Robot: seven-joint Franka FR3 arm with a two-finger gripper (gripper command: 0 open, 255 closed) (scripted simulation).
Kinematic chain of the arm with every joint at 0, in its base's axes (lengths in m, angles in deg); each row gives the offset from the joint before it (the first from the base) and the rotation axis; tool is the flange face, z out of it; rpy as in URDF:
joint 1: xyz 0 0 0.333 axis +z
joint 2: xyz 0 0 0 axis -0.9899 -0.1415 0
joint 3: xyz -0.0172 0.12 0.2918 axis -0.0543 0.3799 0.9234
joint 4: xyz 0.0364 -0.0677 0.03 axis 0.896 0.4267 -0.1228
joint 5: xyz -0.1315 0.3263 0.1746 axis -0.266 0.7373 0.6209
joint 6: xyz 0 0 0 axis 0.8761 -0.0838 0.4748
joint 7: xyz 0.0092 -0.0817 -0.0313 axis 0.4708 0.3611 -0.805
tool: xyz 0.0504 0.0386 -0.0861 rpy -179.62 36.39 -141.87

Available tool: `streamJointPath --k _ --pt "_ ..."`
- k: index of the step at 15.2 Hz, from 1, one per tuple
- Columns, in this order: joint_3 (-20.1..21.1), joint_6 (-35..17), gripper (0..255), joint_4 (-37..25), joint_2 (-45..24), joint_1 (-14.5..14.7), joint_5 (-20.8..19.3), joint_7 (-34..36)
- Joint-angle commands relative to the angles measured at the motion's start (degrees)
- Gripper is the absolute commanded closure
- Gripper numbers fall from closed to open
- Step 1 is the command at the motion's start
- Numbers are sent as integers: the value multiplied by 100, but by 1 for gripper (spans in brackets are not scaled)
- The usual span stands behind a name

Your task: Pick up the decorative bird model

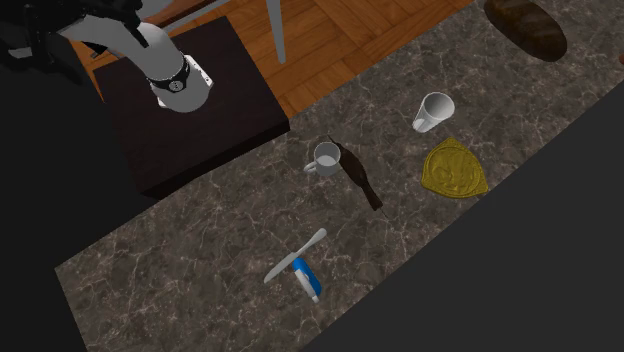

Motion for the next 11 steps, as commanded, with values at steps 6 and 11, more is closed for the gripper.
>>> streamJointPath --k 6,11 --pt "383 -806 0 492 -348 142 259 378" --pt "773 -1649 0 806 -903 288 491 742"
